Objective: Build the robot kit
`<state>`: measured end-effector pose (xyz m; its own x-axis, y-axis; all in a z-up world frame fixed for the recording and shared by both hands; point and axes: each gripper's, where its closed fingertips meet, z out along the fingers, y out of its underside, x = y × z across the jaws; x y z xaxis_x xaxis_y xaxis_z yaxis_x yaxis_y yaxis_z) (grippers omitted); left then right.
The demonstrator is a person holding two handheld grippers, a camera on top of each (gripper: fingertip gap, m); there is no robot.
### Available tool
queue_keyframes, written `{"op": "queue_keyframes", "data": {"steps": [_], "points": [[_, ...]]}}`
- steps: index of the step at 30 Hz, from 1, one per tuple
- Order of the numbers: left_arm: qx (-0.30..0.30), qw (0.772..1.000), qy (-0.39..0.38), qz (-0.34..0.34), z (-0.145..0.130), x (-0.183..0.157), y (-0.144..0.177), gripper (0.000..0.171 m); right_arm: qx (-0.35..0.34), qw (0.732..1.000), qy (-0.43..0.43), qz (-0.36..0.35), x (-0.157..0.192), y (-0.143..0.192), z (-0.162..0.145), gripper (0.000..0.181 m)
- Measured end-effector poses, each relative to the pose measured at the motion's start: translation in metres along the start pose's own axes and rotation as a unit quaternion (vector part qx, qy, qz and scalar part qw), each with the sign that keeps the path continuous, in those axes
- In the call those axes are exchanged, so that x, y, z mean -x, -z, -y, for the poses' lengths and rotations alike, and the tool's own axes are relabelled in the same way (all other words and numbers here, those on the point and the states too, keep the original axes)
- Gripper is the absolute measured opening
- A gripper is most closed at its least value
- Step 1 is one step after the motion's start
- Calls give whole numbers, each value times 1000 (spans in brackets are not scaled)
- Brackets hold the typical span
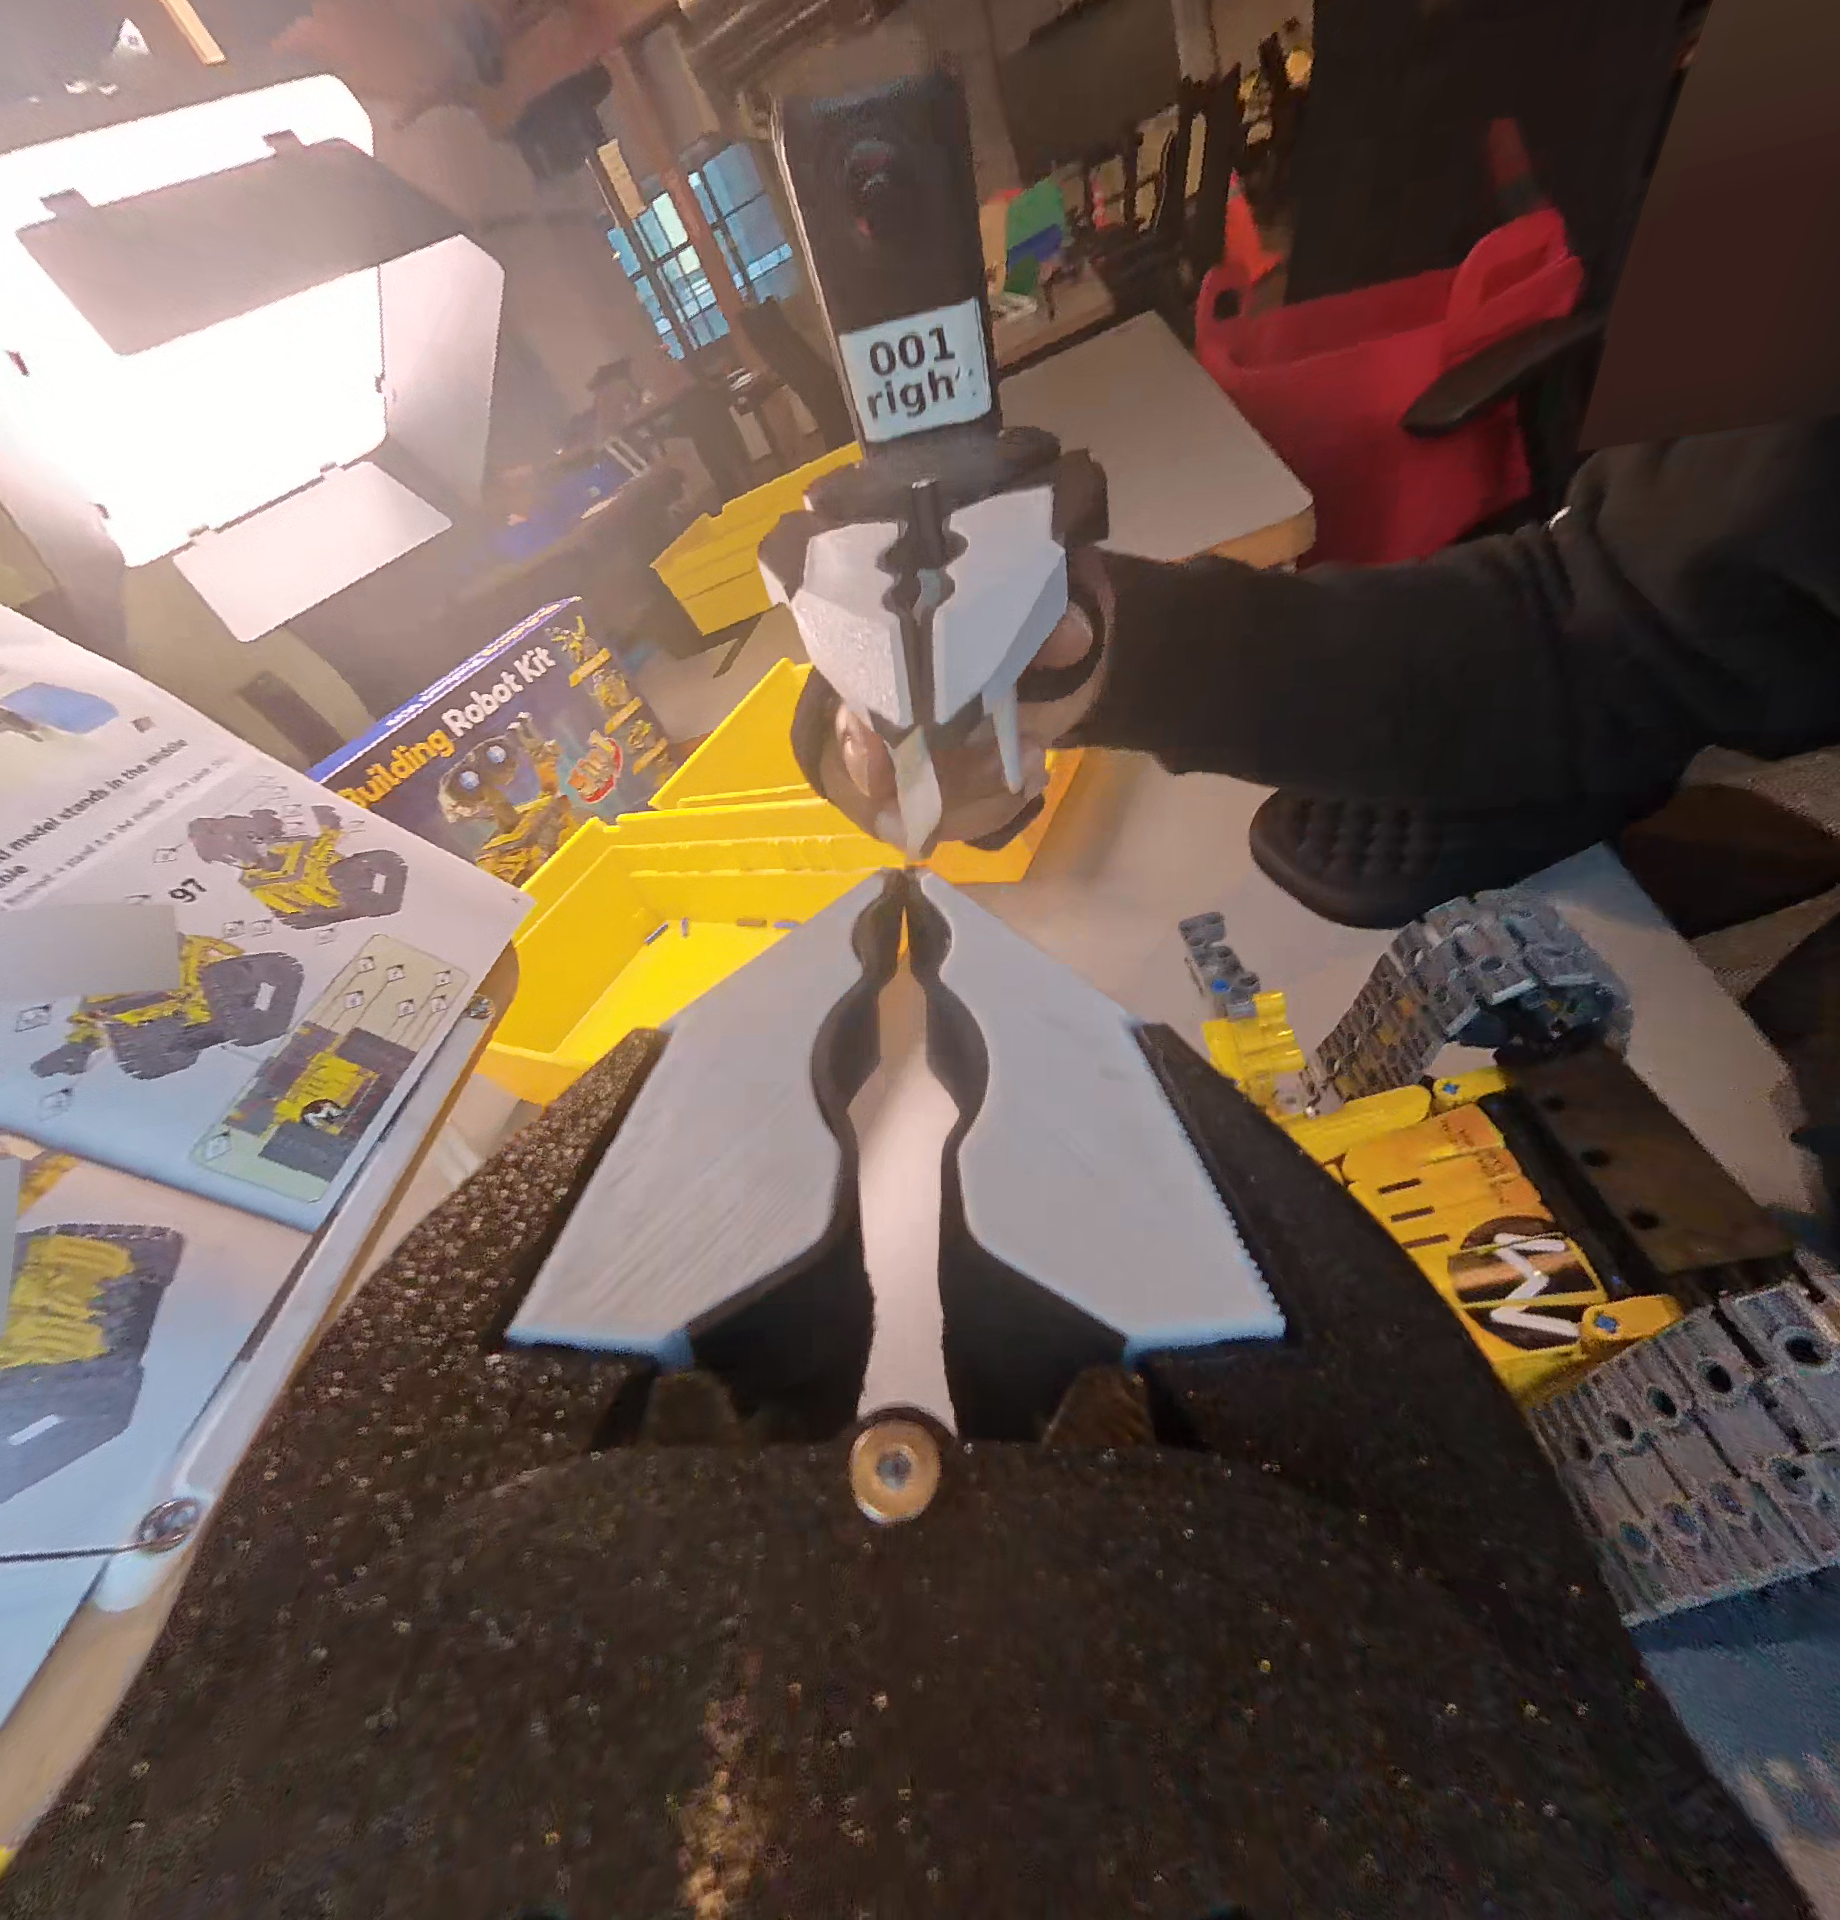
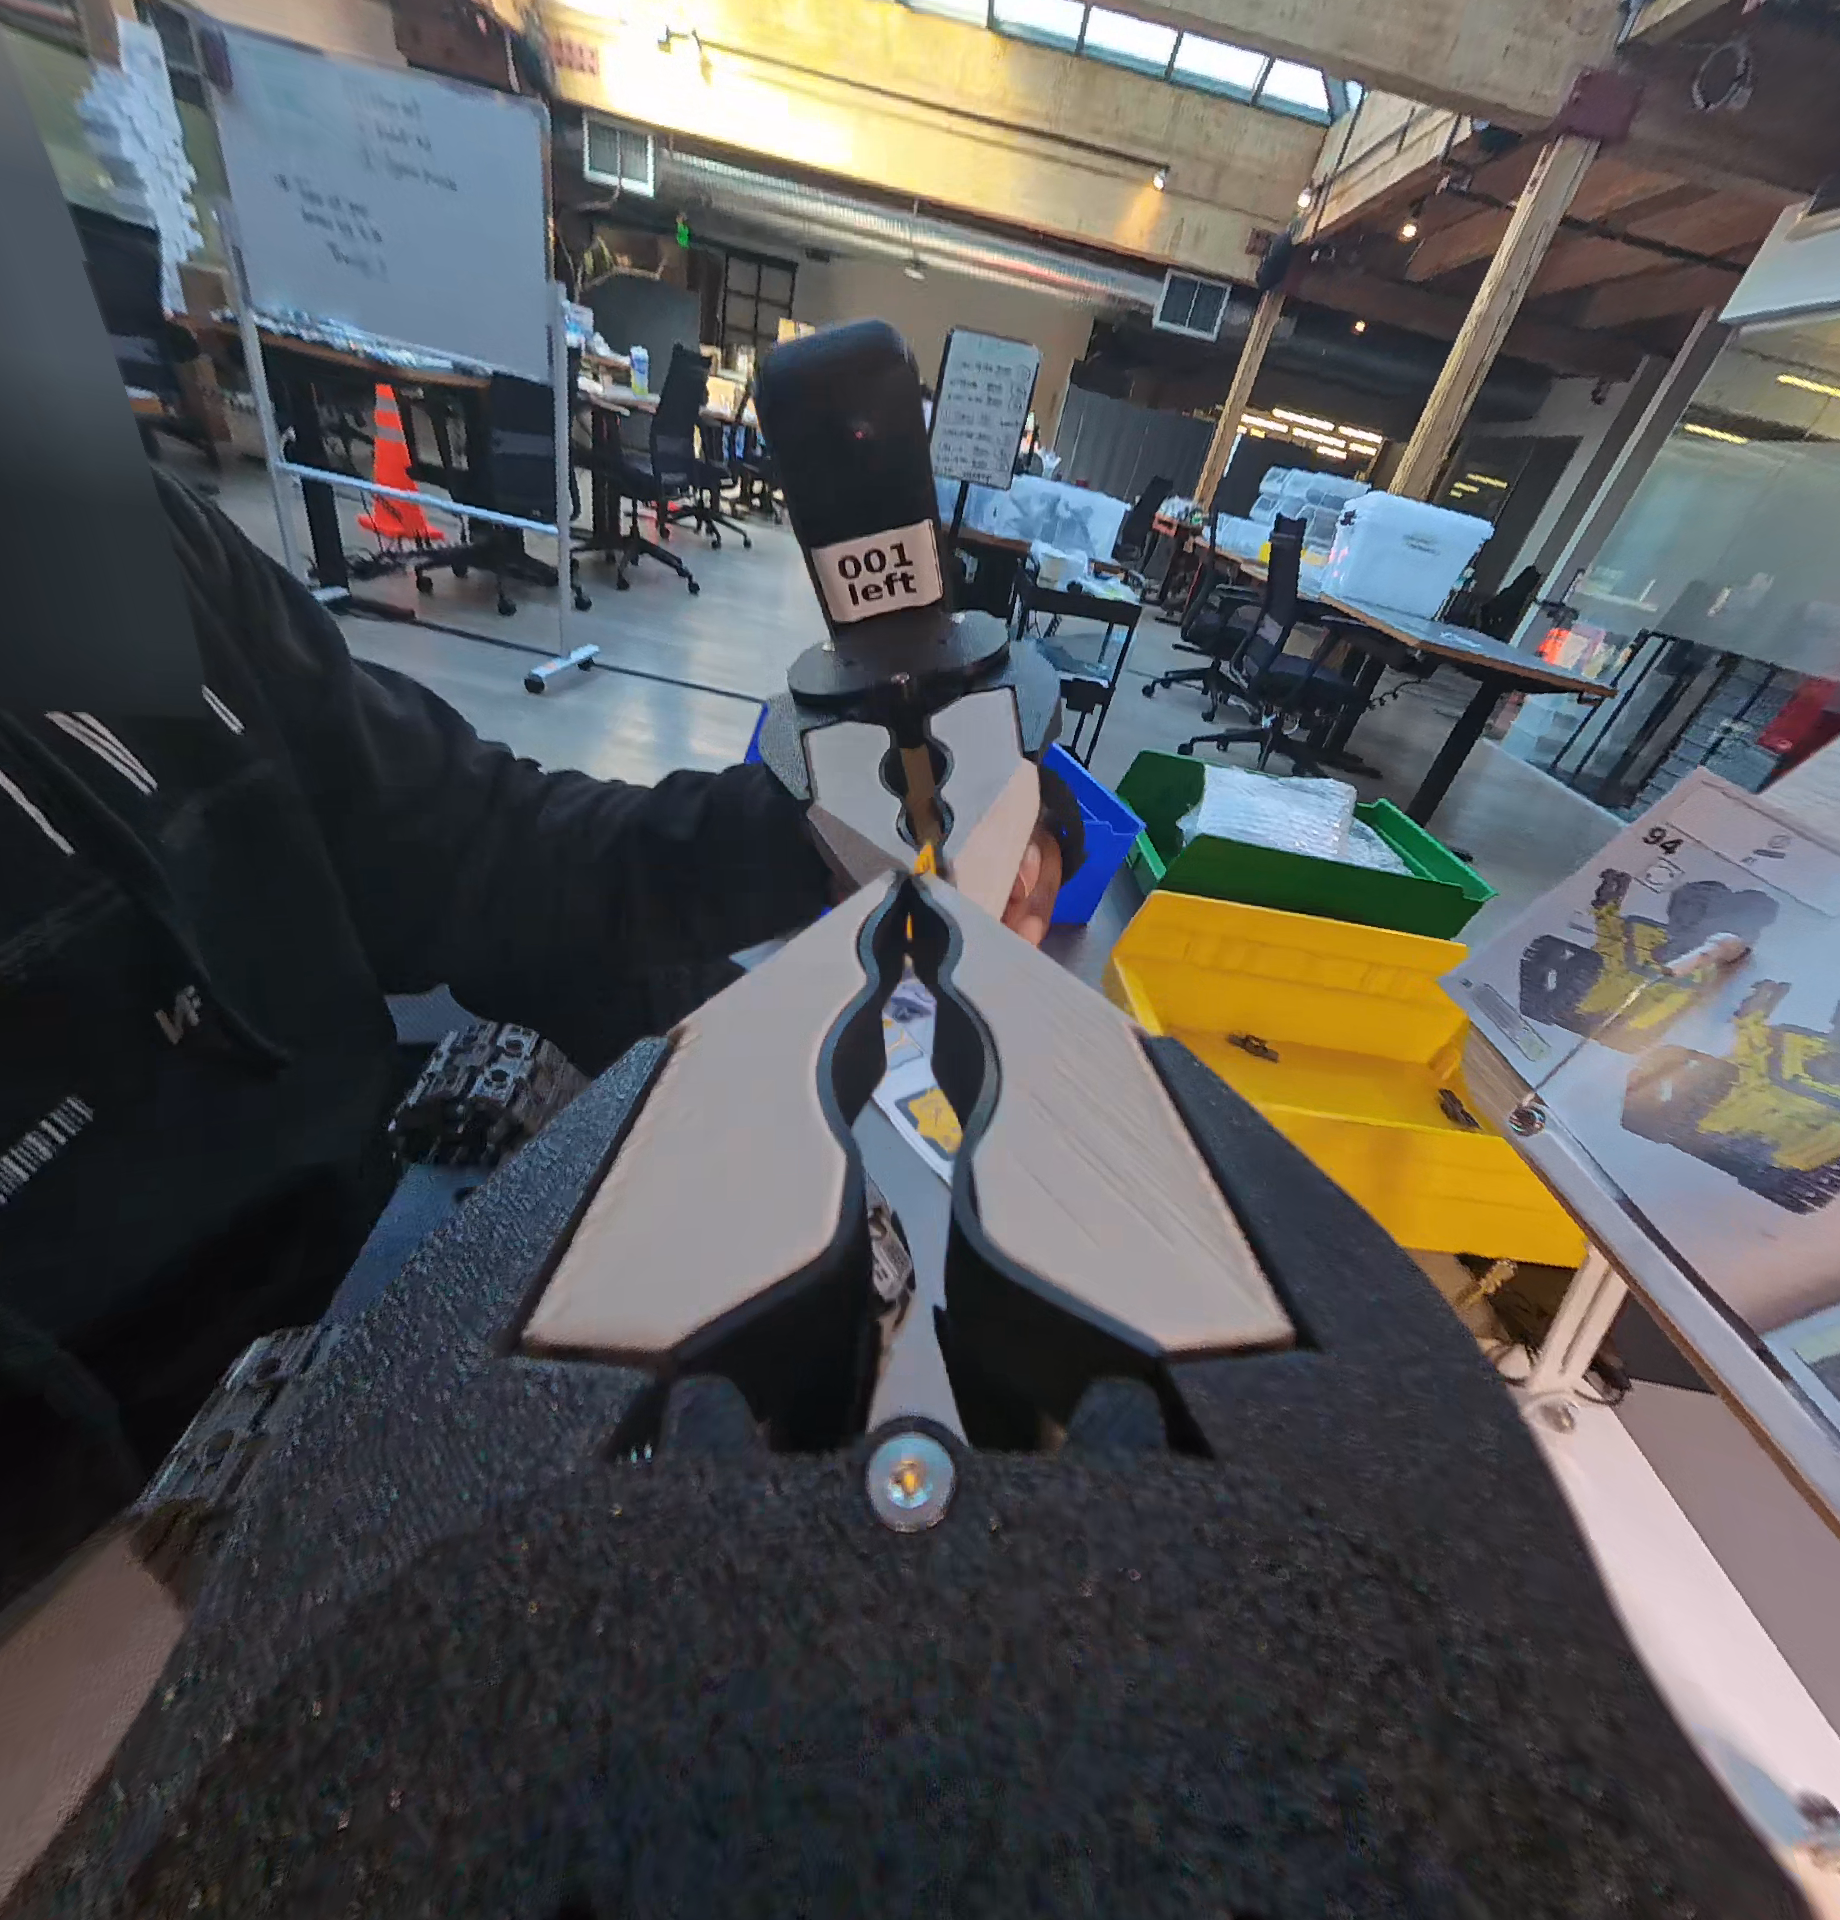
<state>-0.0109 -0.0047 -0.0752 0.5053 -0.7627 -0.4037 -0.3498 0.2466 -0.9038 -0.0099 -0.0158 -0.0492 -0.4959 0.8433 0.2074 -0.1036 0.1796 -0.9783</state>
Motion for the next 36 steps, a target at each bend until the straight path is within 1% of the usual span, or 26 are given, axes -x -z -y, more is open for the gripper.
{"op": "queue_keyframes", "data": {"steps": [3,5,9,11,14,17,21,27,36], "points": [[38,999,-21,24,-12,6,-1,0,47,999,19,1,4,3,-10,2],[50,998,-31,35,-16,9,-2,0,72,997,34,-5,4,4,-15,6],[72,995,-52,46,-24,12,-3,0,135,985,99,-53,-7,6,-30,16],[84,993,-64,49,-28,12,-4,0,151,978,123,-71,-12,5,-34,18],[94,991,-84,52,-32,10,-5,0,161,975,137,-71,-11,3,-38,23],[101,989,-96,50,-34,8,-7,0,168,971,154,-75,-11,0,-40,23],[101,989,-98,45,-35,6,-8,0,180,964,177,-80,-11,-2,-43,16],[101,989,-99,44,-35,6,-7,0,182,964,178,-76,-10,-3,-46,1],[94,990,-98,37,-35,5,-7,0,181,966,171,-67,-9,-3,-47,0]]}}
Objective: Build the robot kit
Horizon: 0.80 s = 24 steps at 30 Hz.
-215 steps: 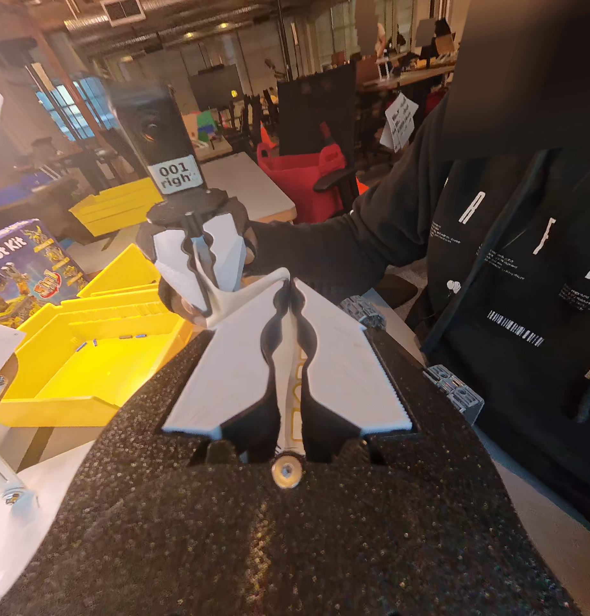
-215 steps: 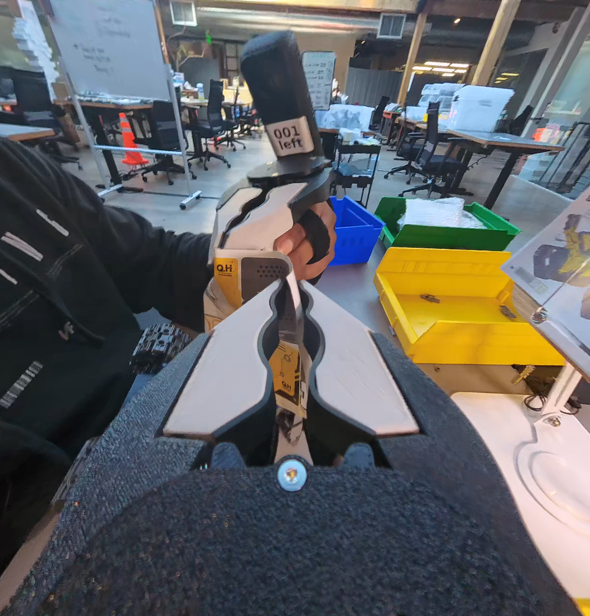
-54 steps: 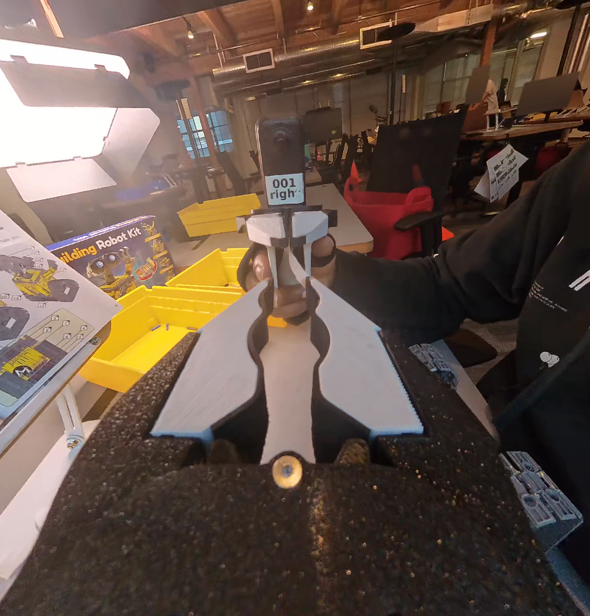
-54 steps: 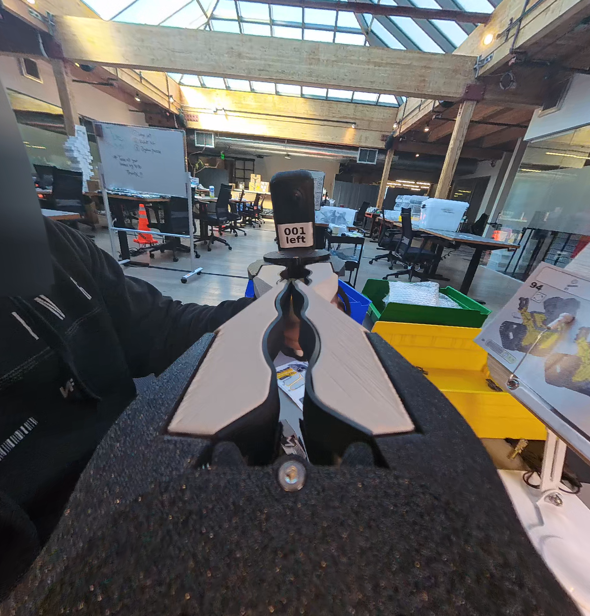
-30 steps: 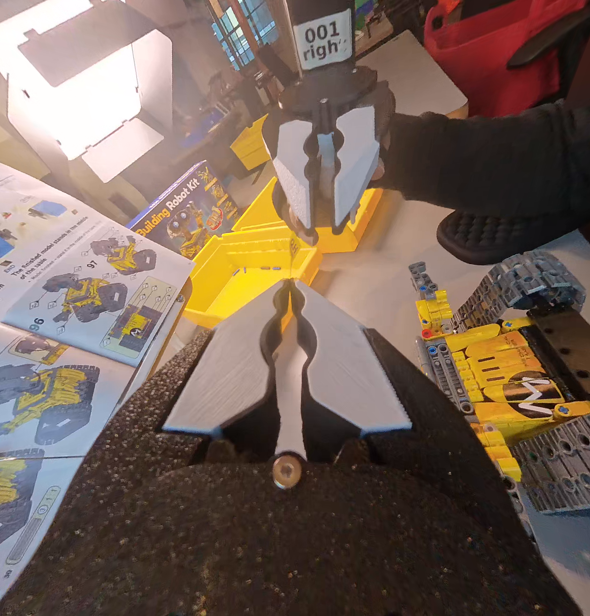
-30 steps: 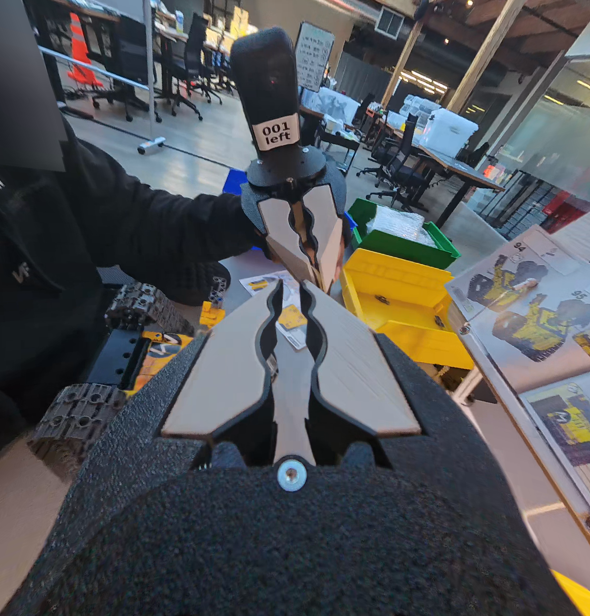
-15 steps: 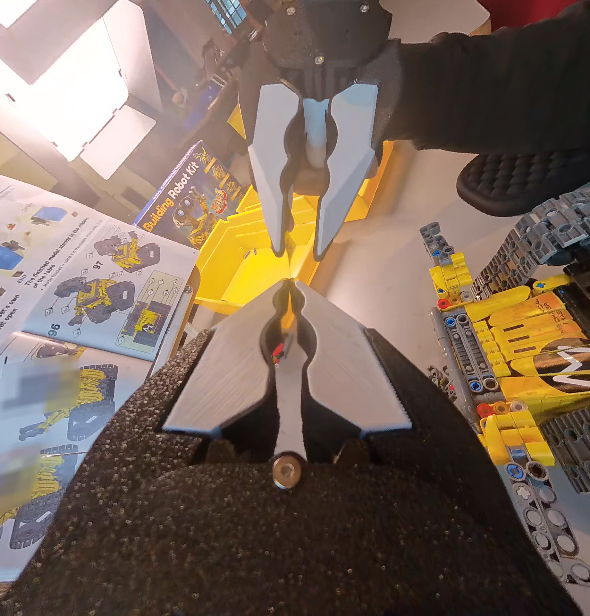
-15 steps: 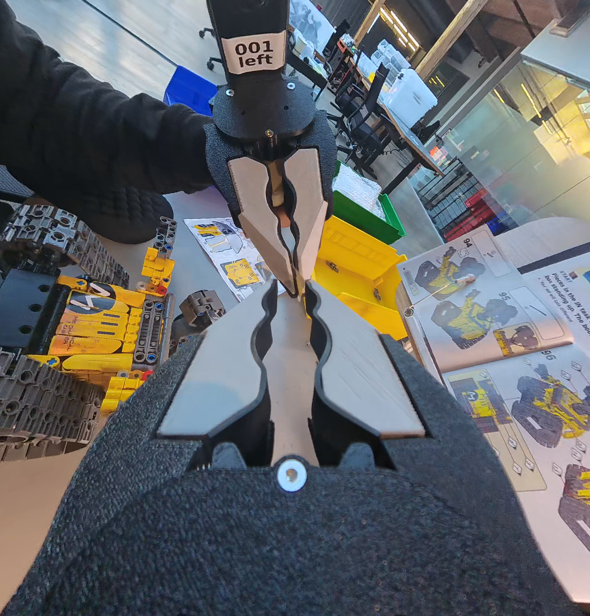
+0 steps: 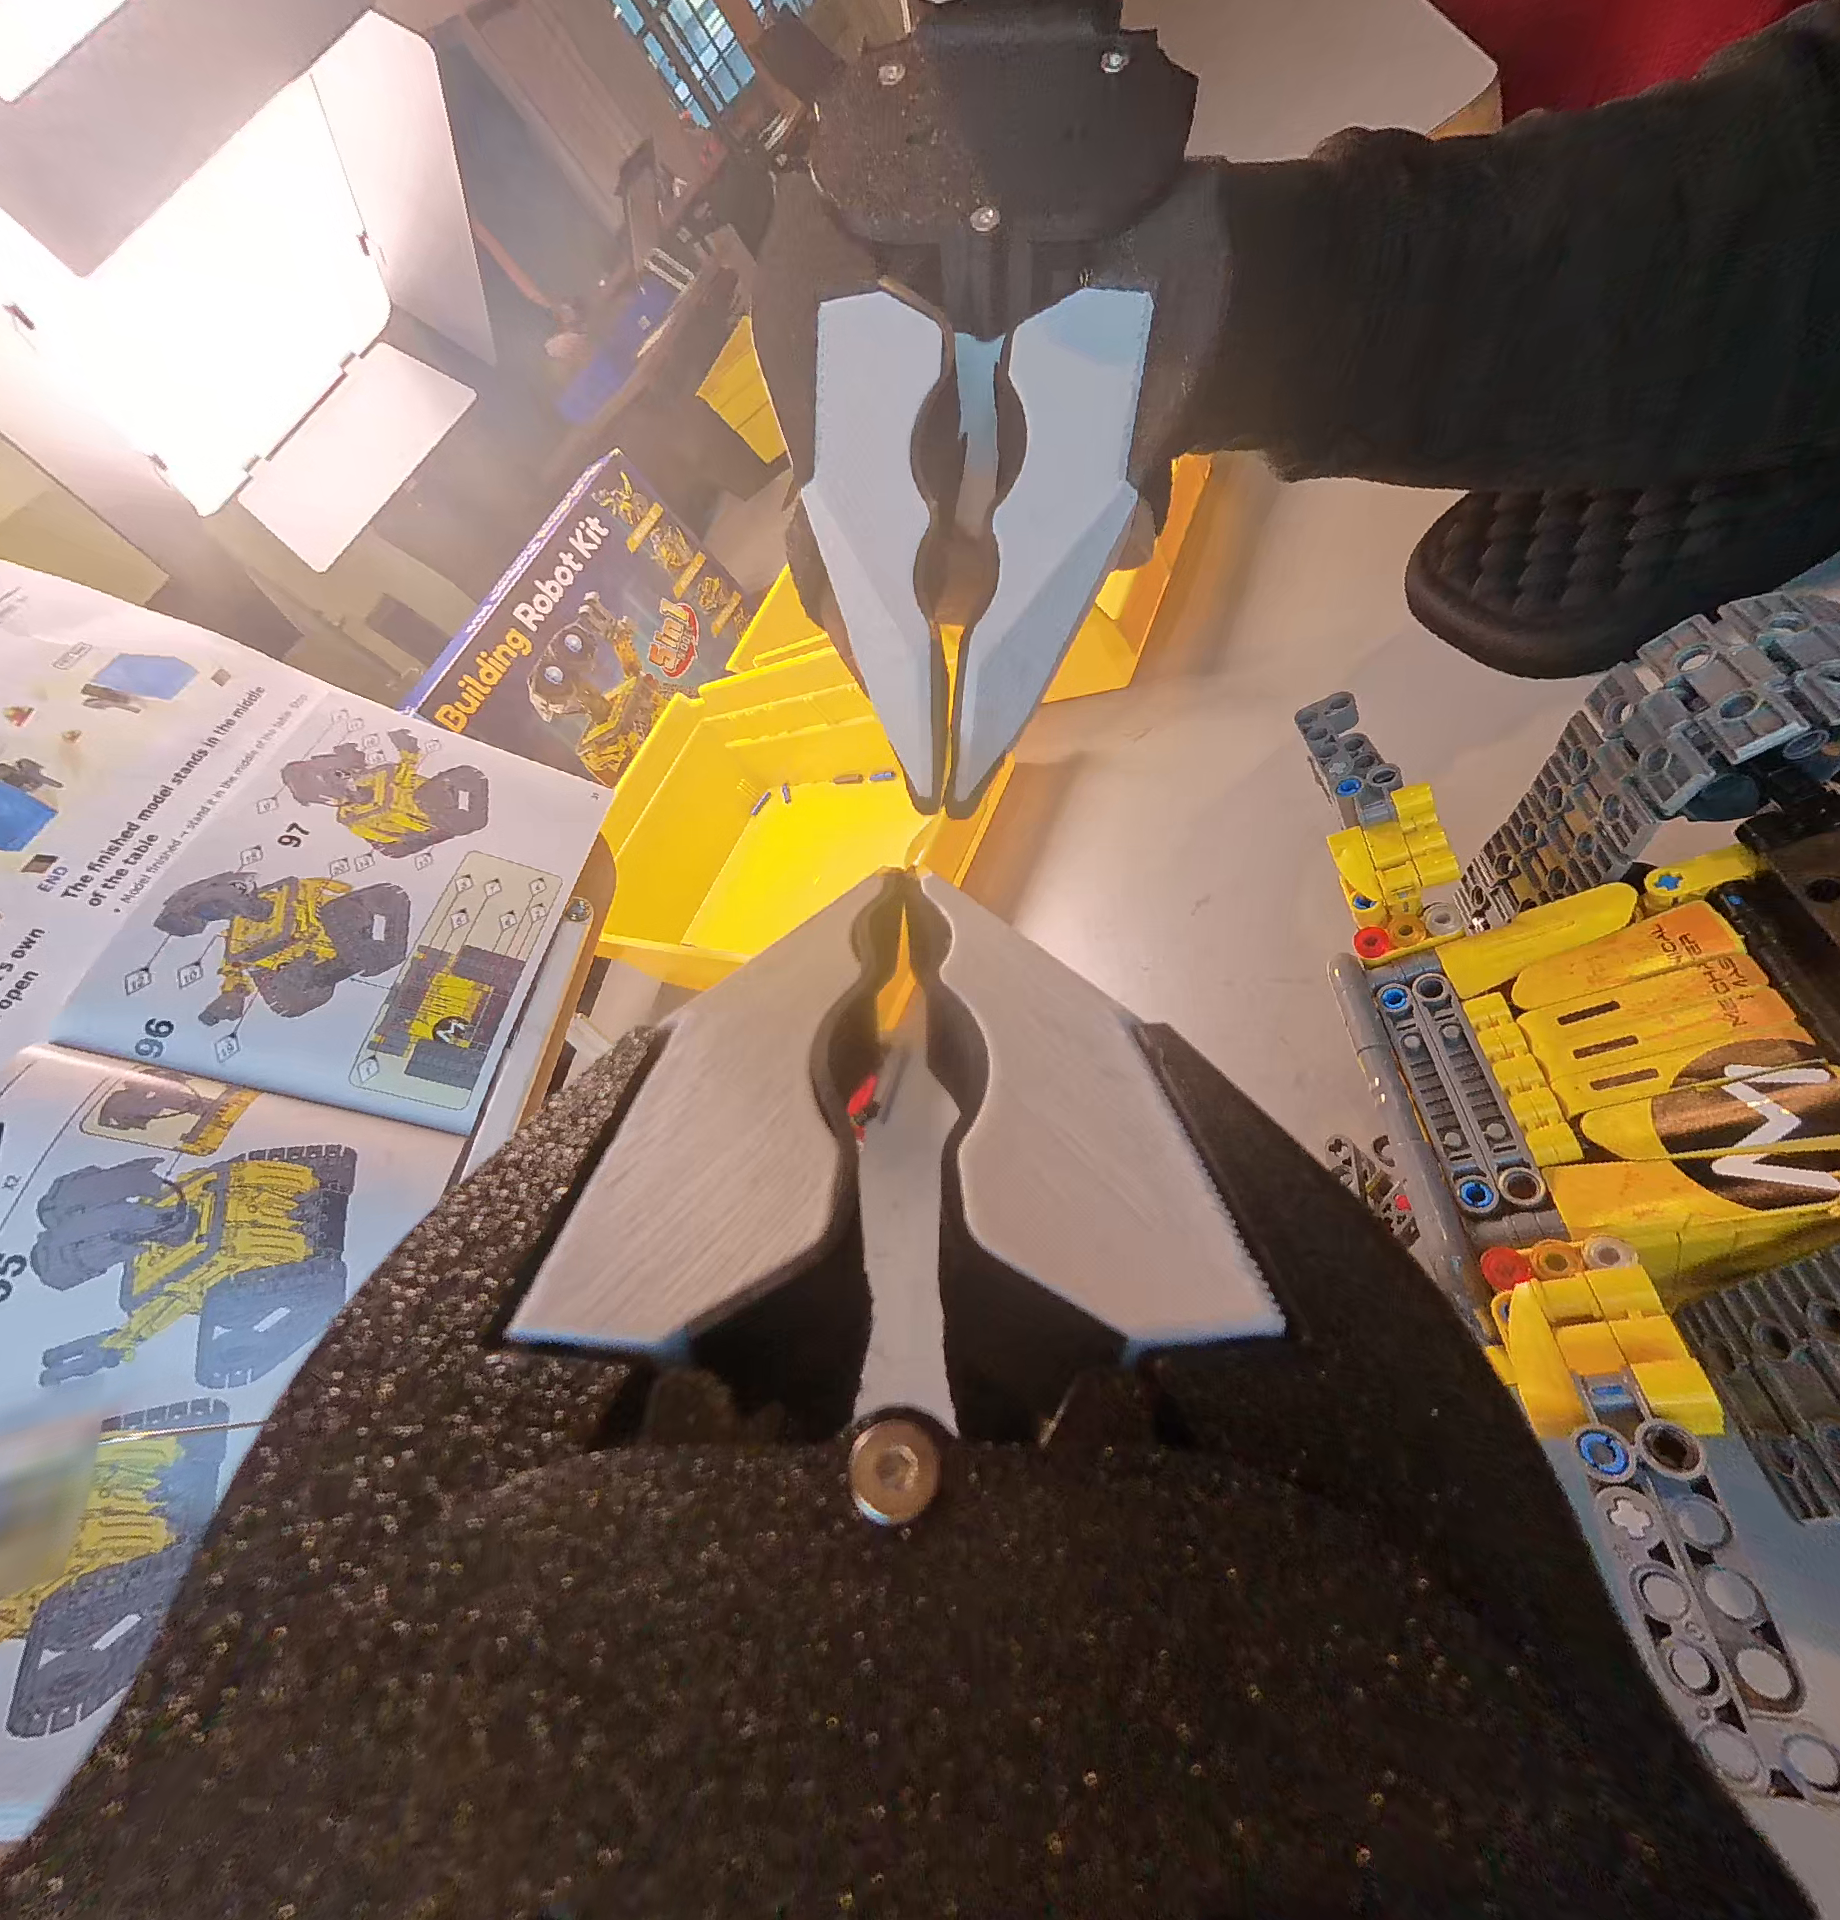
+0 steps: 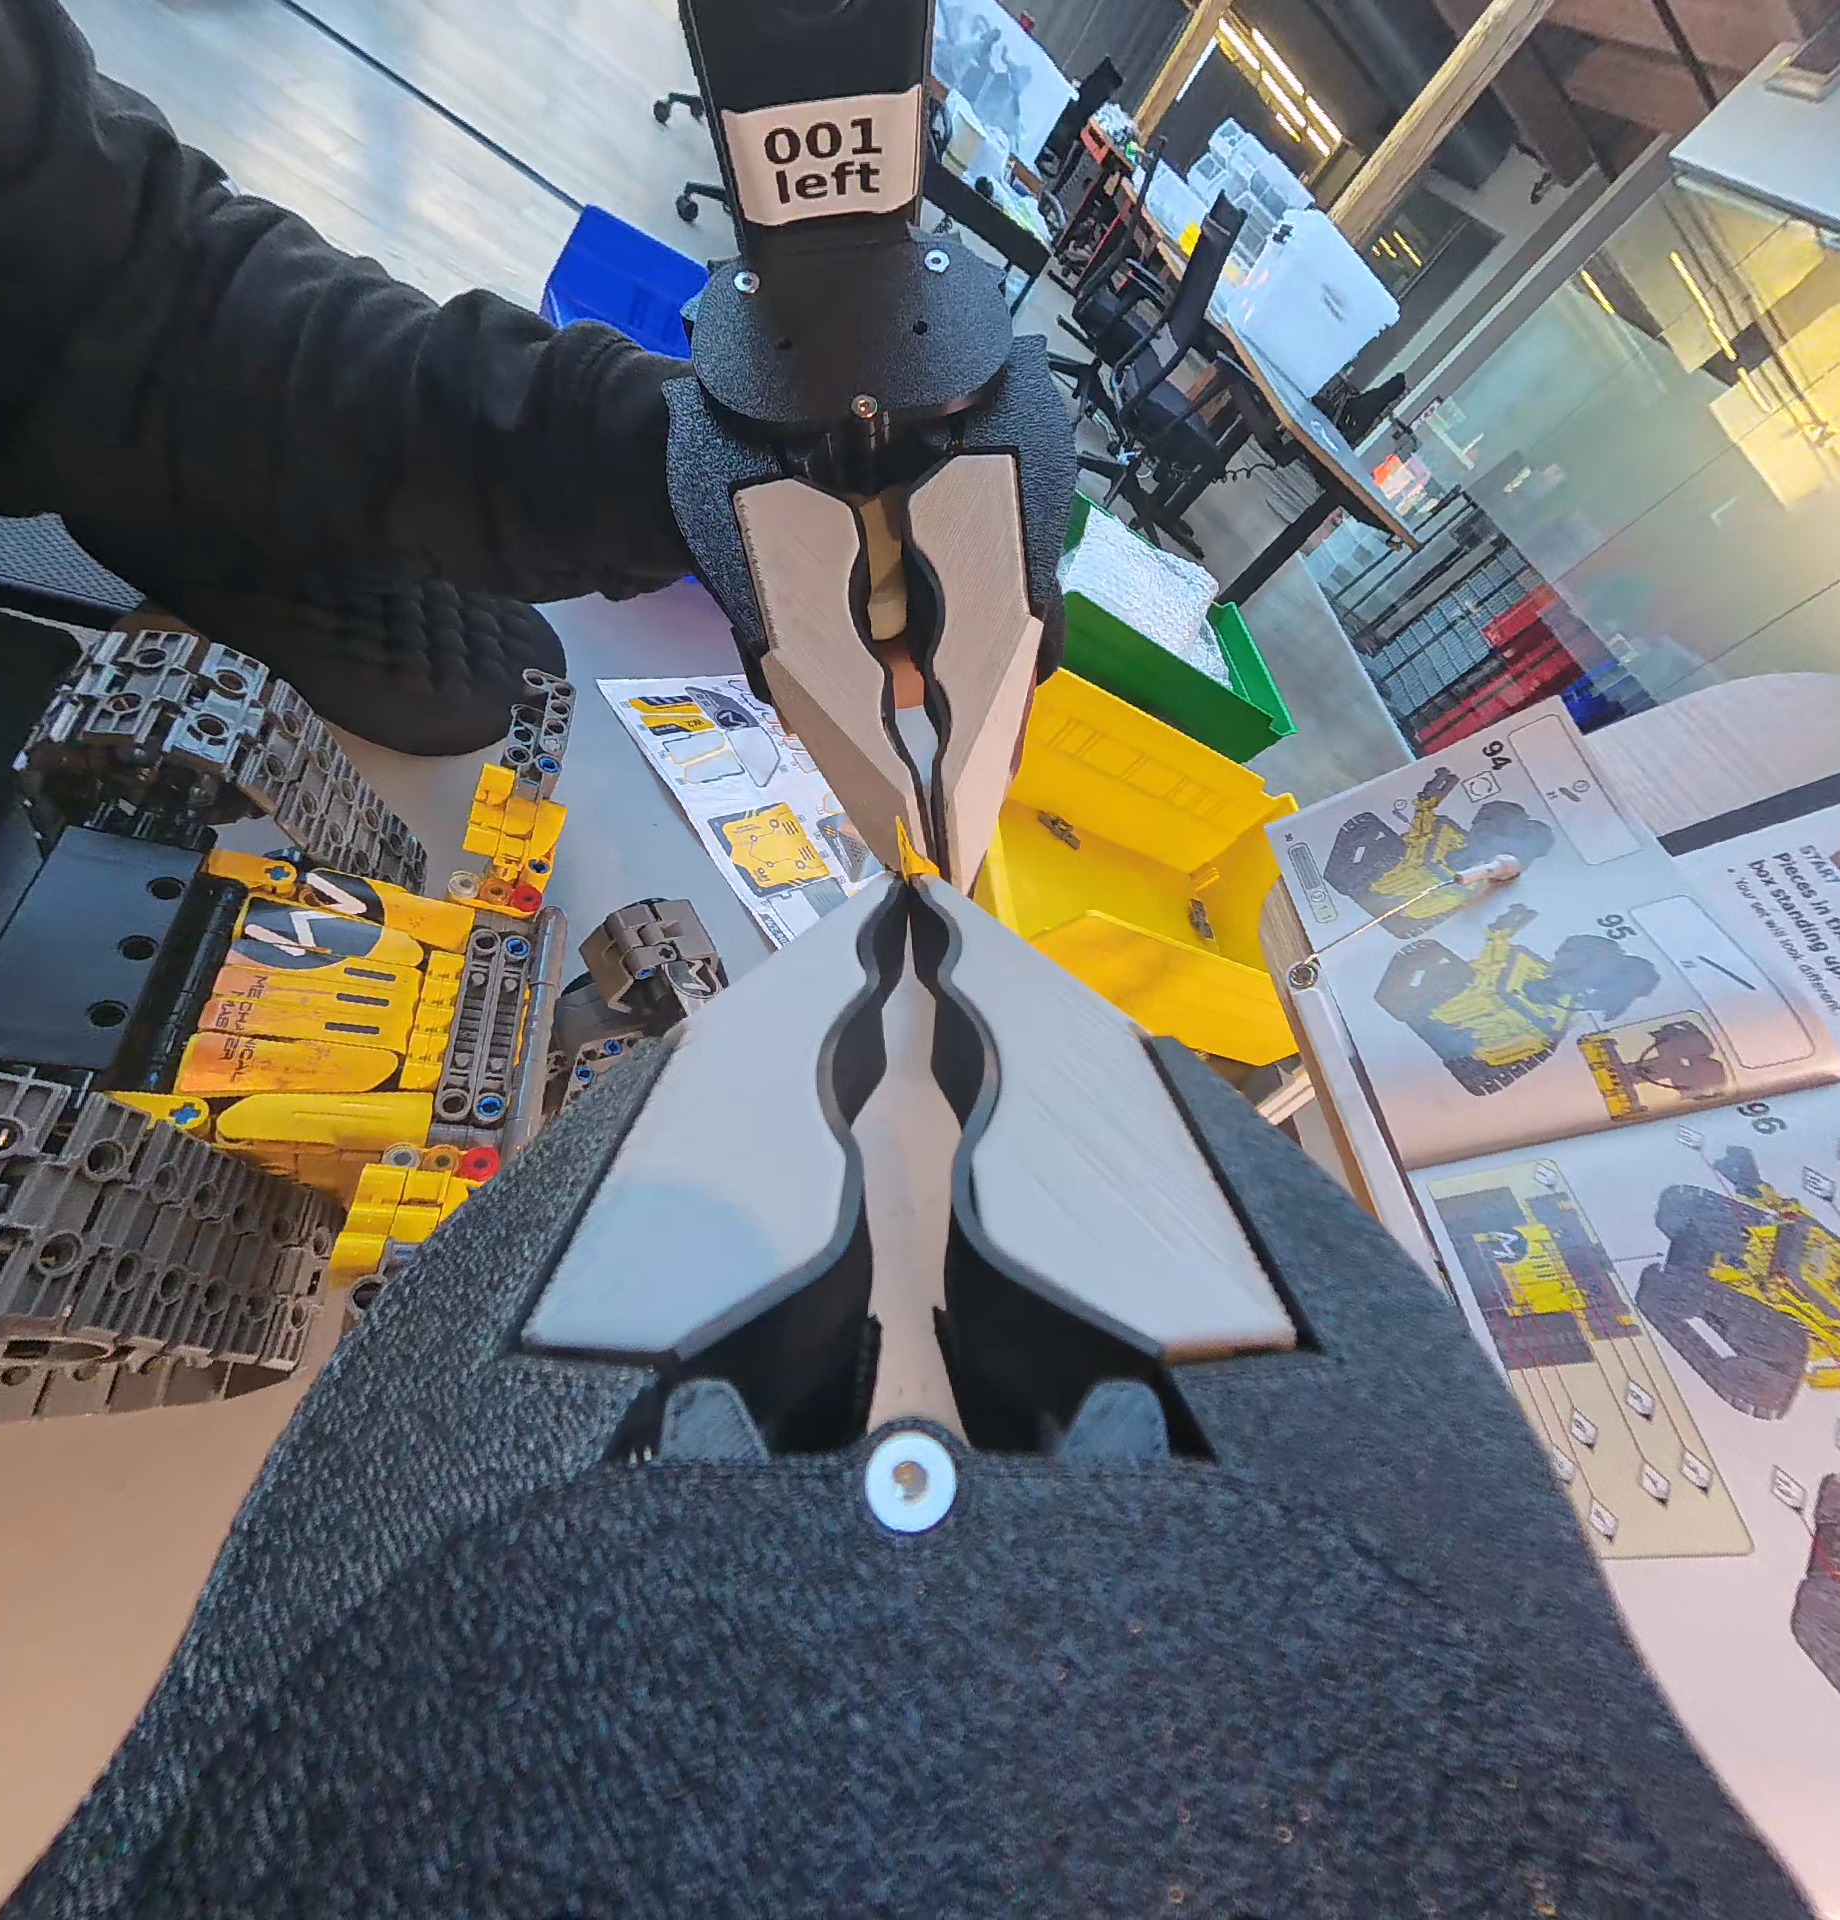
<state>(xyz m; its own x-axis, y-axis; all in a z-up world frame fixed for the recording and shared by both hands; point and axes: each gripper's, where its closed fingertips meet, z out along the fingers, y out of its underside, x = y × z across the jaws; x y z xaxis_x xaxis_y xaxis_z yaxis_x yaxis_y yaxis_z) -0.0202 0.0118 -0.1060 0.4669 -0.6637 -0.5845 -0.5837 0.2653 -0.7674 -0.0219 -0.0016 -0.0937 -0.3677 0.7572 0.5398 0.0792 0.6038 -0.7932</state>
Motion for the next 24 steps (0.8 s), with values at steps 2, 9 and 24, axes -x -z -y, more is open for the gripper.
{"op": "queue_keyframes", "data": {"steps": [2,9,24], "points": [[-5,1000,2,-2,1,-1,0,0,-4,1000,-3,2,0,1,1,0],[-56,995,65,-48,7,-4,8,1,-32,999,-4,15,3,8,10,0],[-317,815,349,-337,59,-26,42,26,-216,969,-57,104,22,34,61,0]]}}
